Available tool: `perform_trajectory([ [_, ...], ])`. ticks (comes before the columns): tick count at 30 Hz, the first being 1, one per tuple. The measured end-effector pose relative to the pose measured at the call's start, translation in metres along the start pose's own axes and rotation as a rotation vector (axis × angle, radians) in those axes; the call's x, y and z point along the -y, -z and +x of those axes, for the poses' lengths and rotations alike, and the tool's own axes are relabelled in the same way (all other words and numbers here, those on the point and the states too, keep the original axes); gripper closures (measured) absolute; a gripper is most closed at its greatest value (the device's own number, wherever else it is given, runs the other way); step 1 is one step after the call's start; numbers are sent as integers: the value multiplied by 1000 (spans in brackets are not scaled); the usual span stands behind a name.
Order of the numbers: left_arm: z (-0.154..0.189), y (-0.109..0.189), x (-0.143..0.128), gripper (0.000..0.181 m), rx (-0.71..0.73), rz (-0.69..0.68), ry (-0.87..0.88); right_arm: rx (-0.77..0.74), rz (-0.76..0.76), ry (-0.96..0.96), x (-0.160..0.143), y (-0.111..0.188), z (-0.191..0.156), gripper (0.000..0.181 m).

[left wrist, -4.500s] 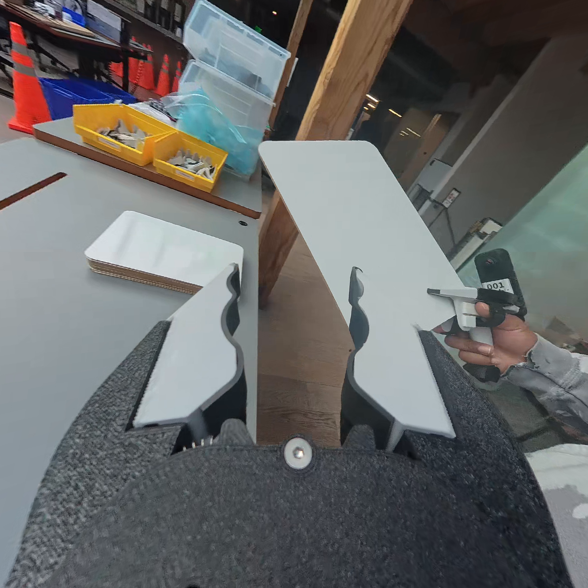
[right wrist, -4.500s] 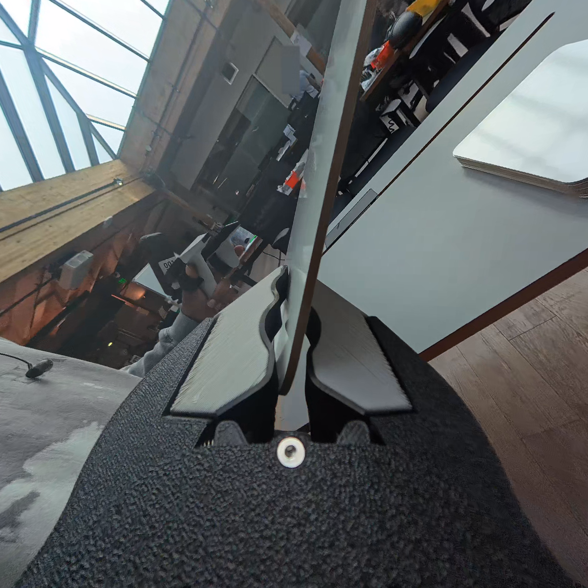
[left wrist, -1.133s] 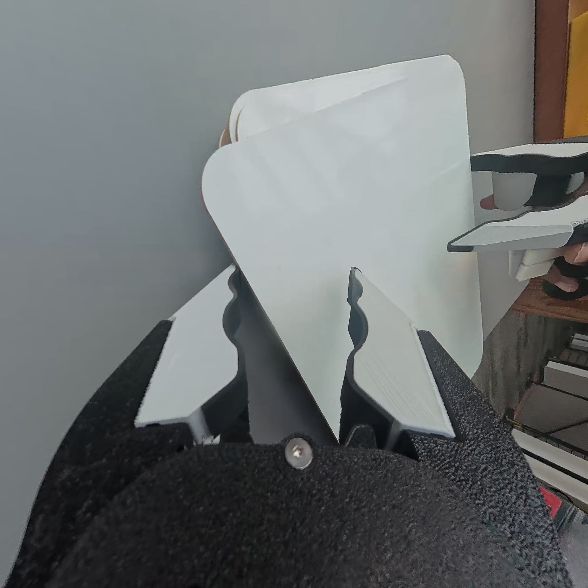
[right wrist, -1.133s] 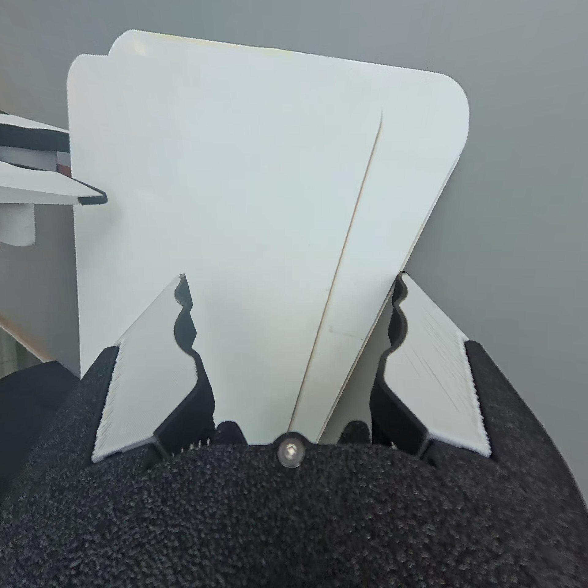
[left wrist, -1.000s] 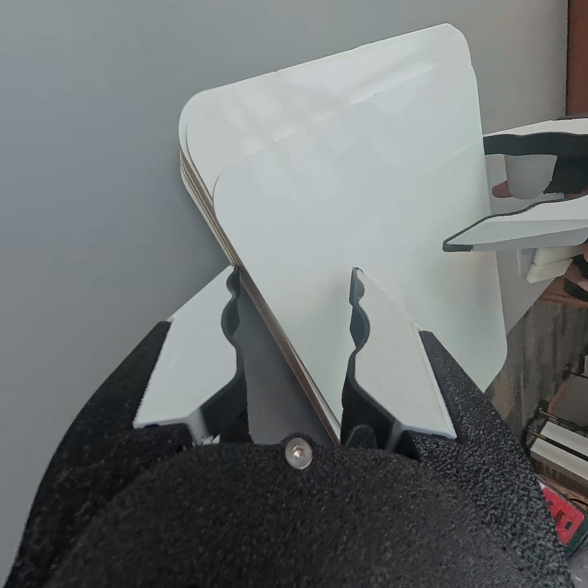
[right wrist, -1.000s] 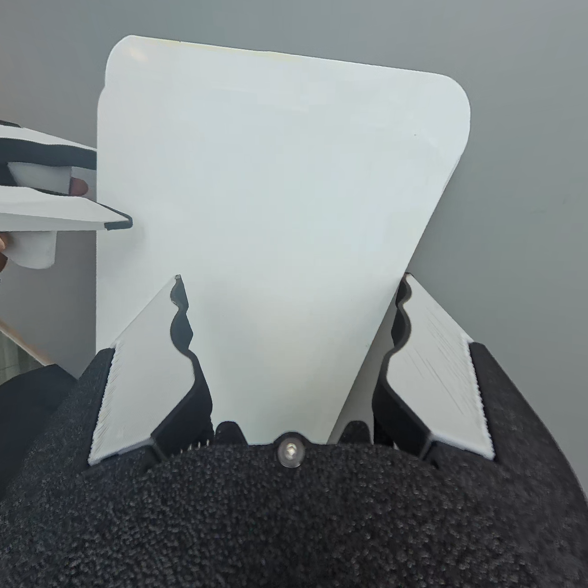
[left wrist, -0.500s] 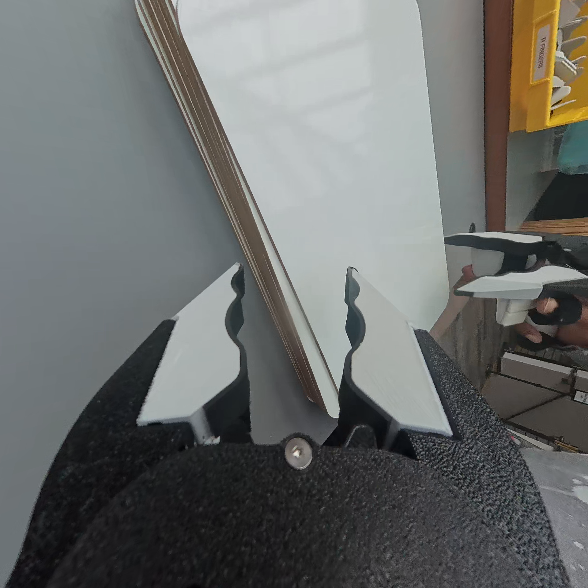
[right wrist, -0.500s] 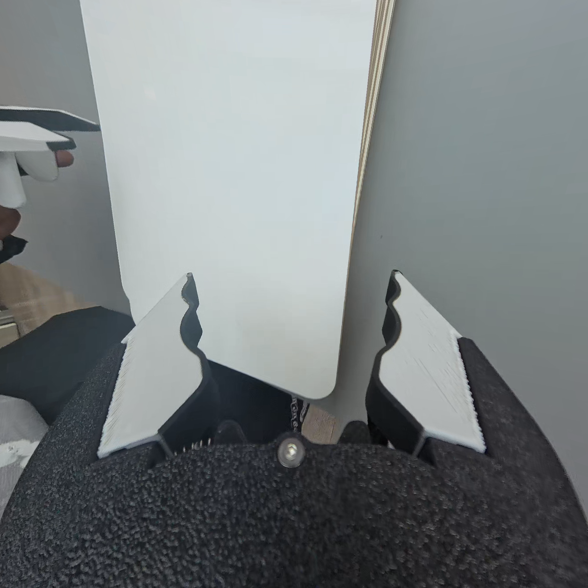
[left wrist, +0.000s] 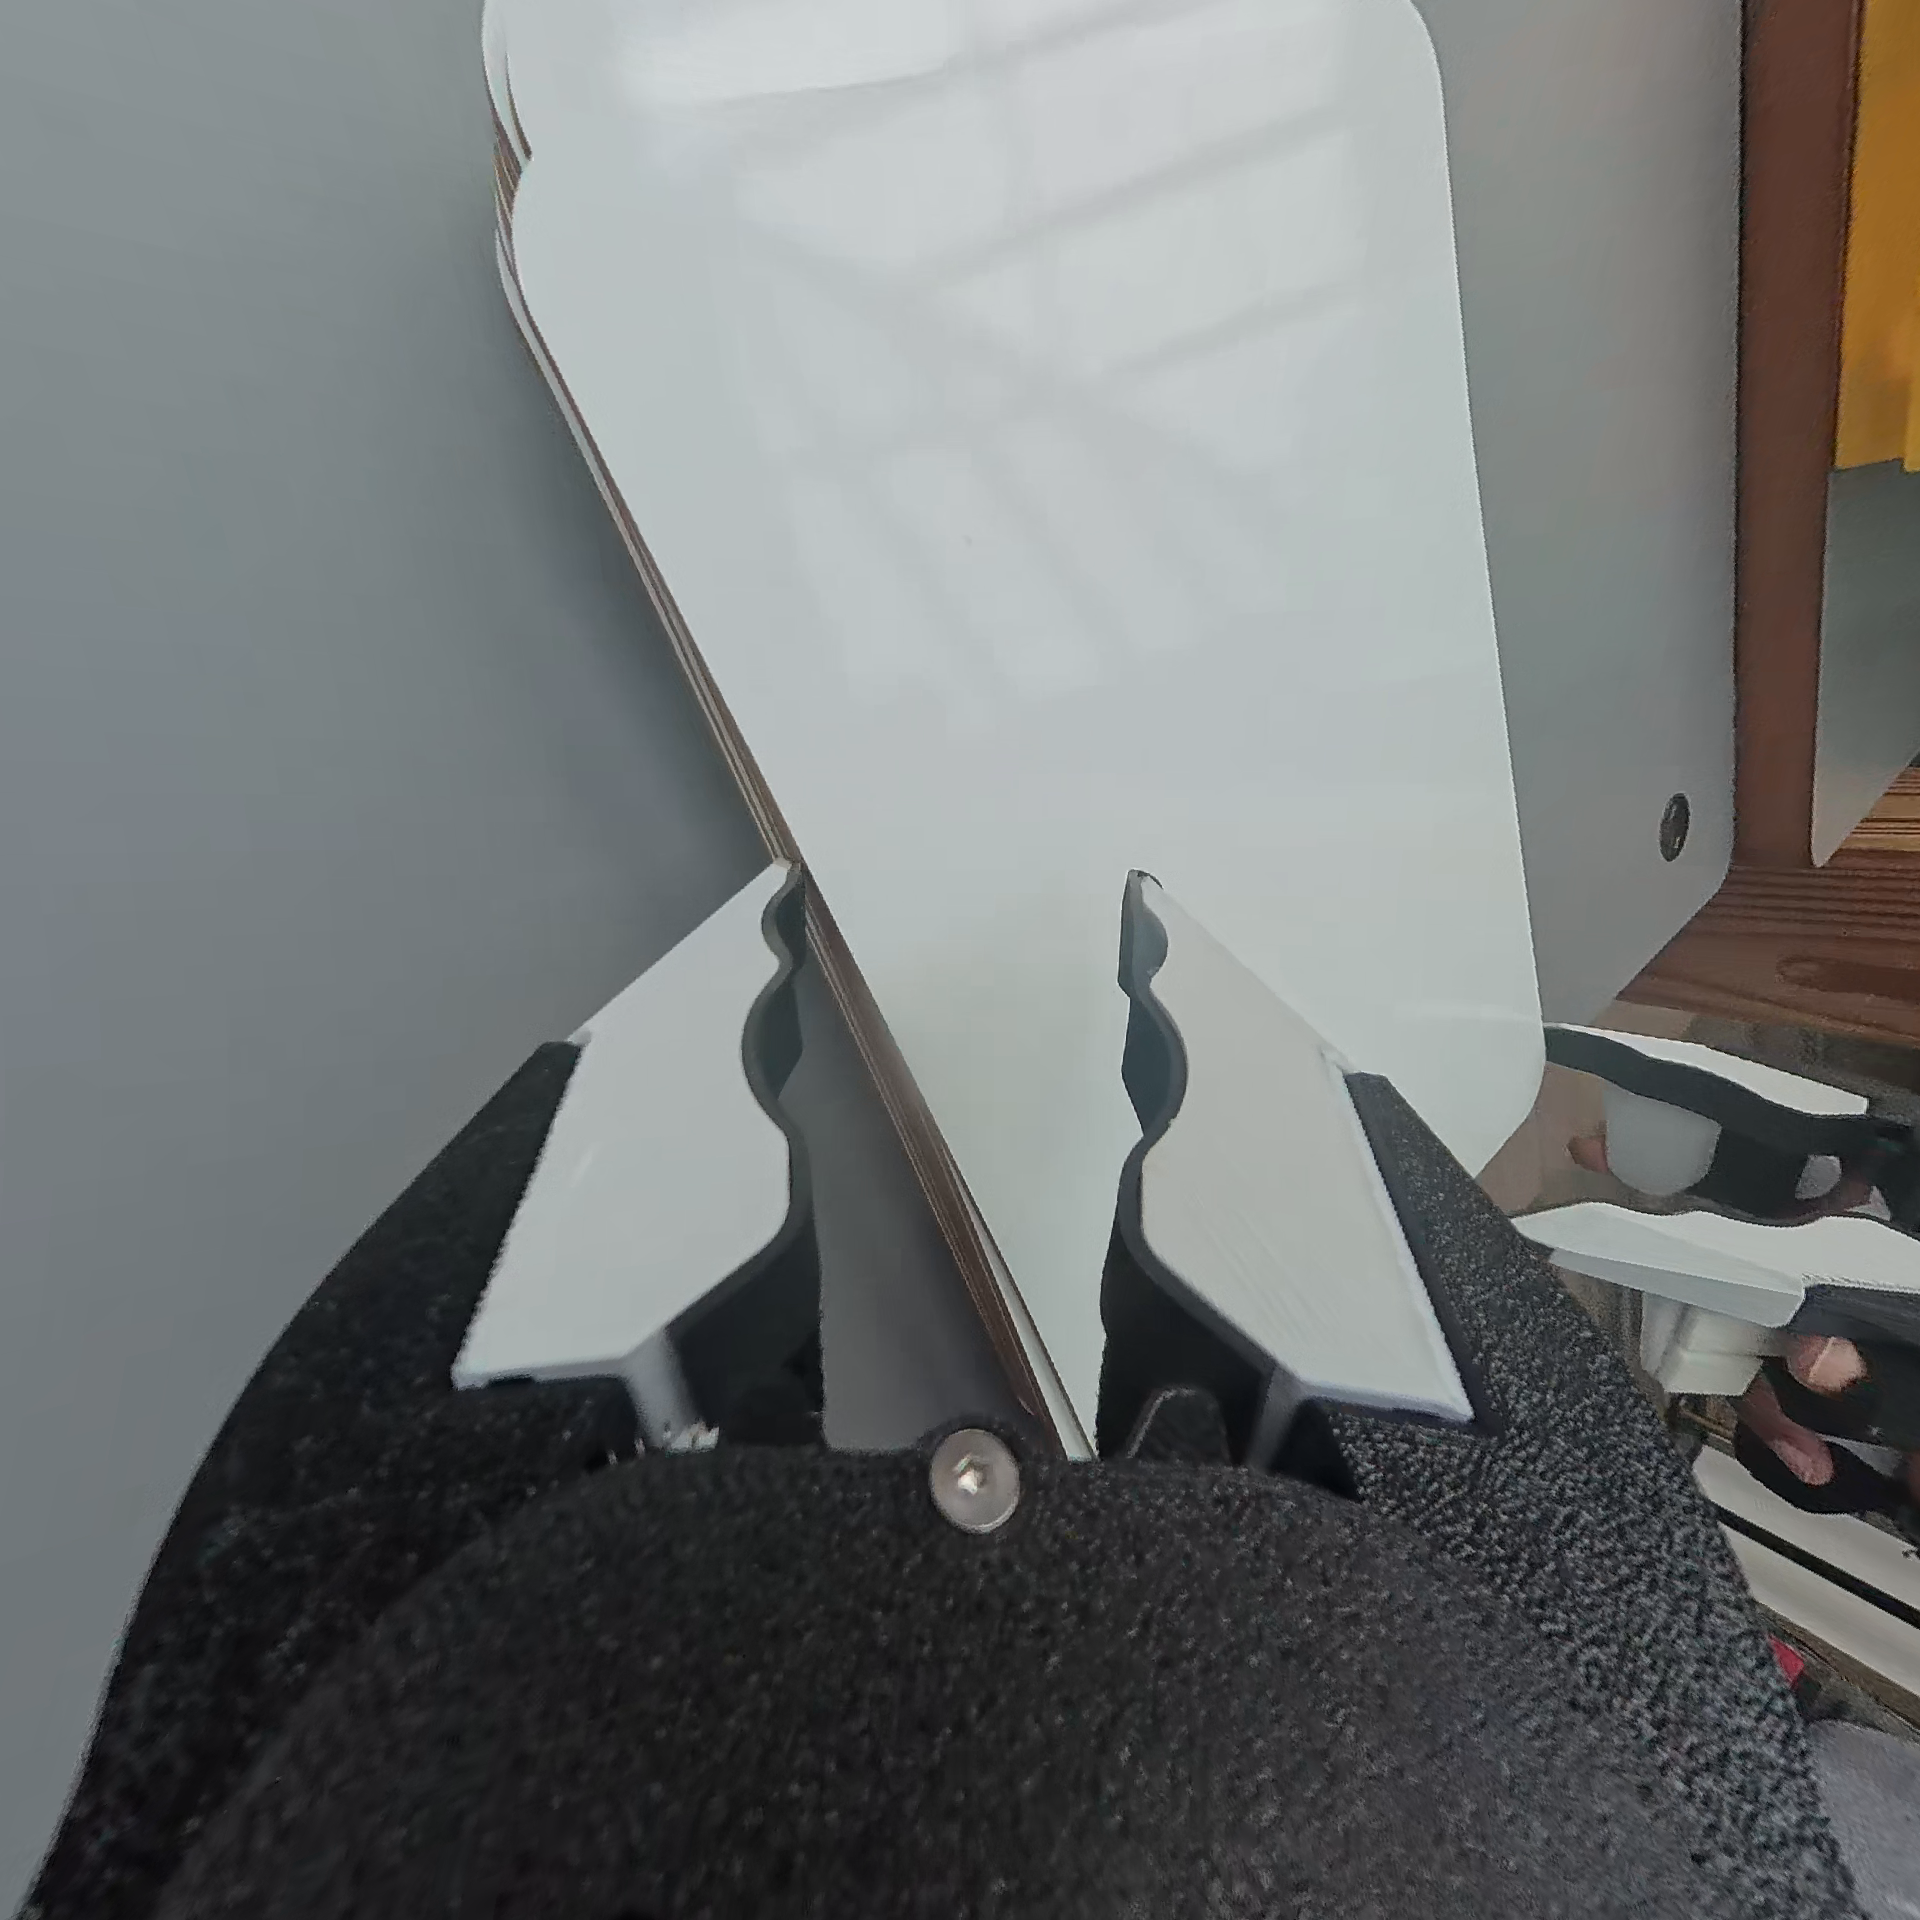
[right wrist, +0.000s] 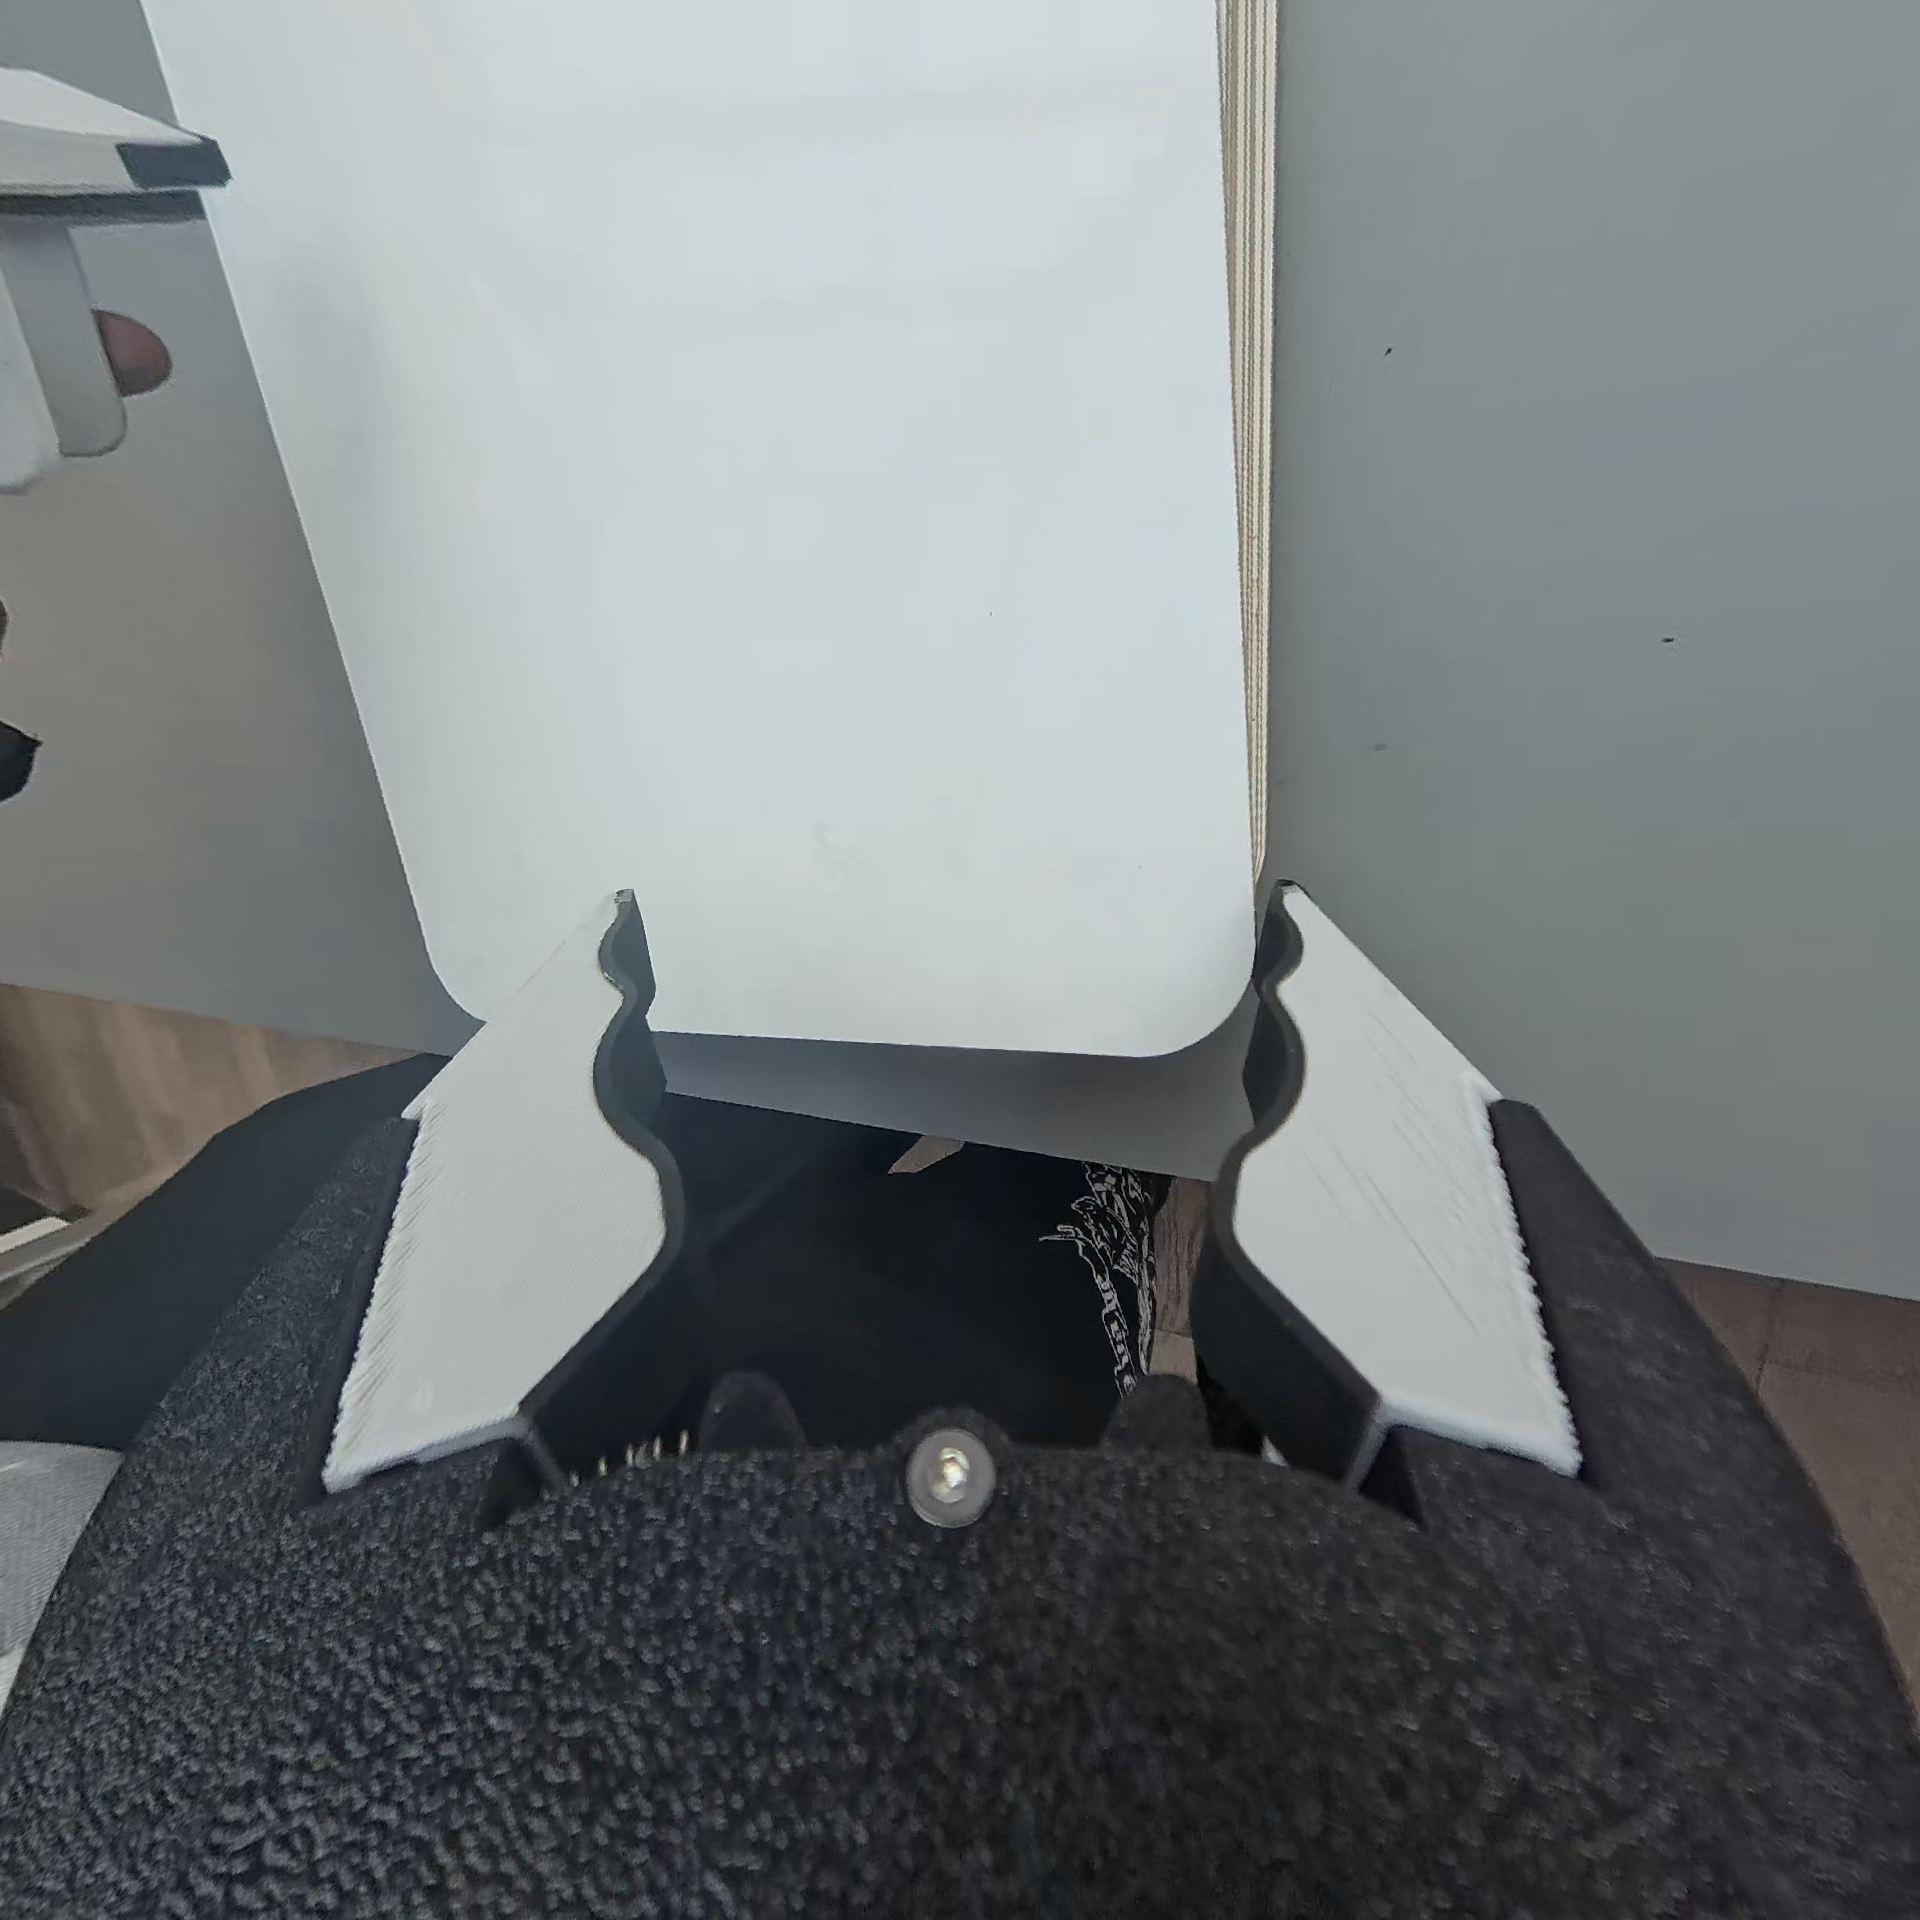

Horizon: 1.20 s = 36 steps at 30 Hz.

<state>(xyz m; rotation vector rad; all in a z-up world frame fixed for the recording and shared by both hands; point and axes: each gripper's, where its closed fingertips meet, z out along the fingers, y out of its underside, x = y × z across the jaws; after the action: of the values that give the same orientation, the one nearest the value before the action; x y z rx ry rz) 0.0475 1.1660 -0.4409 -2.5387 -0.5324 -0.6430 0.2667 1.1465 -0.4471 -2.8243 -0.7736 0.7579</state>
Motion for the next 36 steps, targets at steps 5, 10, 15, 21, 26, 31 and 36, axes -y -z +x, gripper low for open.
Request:
perform_trajectory([
  [5,7,12,-5,121,-30,38,-27,28,-31,-17,-25,7,-1,69],
  [10,16,9,-3,122,-54,46,-67,130,-122,-10,-63,11,-29,83],
  [15,21,-1,4,124,-64,24,-88,286,-206,104,-78,4,-83,101],
  [21,24,-7,13,128,-120,14,-103,382,-229,188,-67,-6,-117,114],
  [26,24,-10,19,130,-131,13,-110,382,-228,223,-55,-12,-122,116],
  [31,21,-1,27,119,-107,56,-122,425,-237,252,-53,-10,-130,117],
  [36,14,28,23,107,-30,186,-199,250,-265,439,-69,3,-95,123],
])
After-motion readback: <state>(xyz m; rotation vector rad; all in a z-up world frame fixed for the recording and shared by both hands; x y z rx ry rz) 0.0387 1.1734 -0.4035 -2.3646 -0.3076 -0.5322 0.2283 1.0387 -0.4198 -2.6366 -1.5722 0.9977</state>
